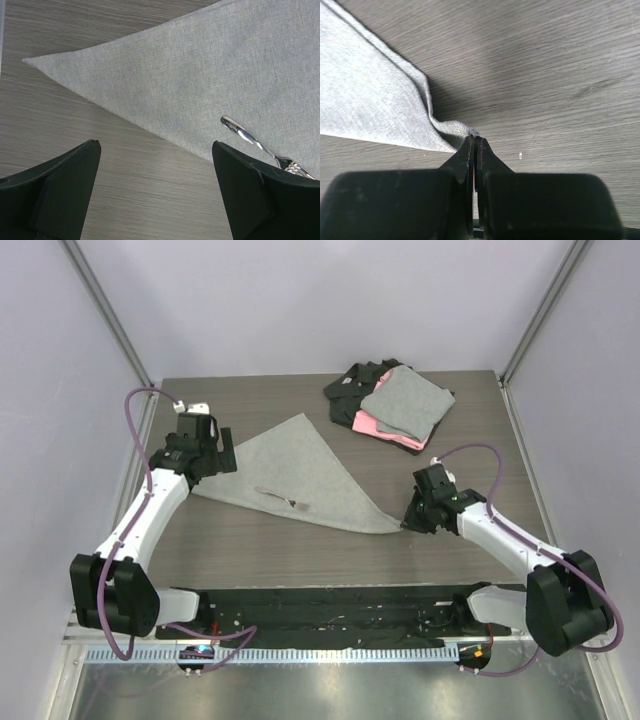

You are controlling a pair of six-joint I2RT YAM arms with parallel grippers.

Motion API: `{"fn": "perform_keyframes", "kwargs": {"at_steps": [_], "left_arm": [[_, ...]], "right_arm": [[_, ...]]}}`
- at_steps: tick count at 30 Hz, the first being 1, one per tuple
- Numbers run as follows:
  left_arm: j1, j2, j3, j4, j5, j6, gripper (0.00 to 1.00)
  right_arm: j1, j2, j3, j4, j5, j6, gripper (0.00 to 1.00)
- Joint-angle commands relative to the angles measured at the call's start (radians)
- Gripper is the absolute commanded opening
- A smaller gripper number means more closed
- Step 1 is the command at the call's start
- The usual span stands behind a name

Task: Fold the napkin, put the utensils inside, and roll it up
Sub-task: Fold the napkin

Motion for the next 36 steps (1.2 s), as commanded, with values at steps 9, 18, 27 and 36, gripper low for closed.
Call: {"fn": "perform_keyframes", "kwargs": {"at_steps": [9,18,27,36], "left_arm": [[0.006,-0.027,-0.002,0.017,-0.002,-0.005,1.00],[0.007,-0.027,-0.003,0.015,0.012,-0.011,1.00],[0.007,-0.020,-0.011,0.012,0.029,-0.025,1.00],[0.015,-0.003,-0.009,0.009,0.039,-0.034,1.00]], "right_arm": [[0.153,-0.039,0.152,-0.018,0.117,0.061,0.01],[0.302,0.142,0.261,0.110,0.143,0.088,0.01],[0.391,0.403,0.451,0.258,0.093,0.052,0.01],[0.442,0.616,0.684,0.324,0.019,0.010,0.01]]}}
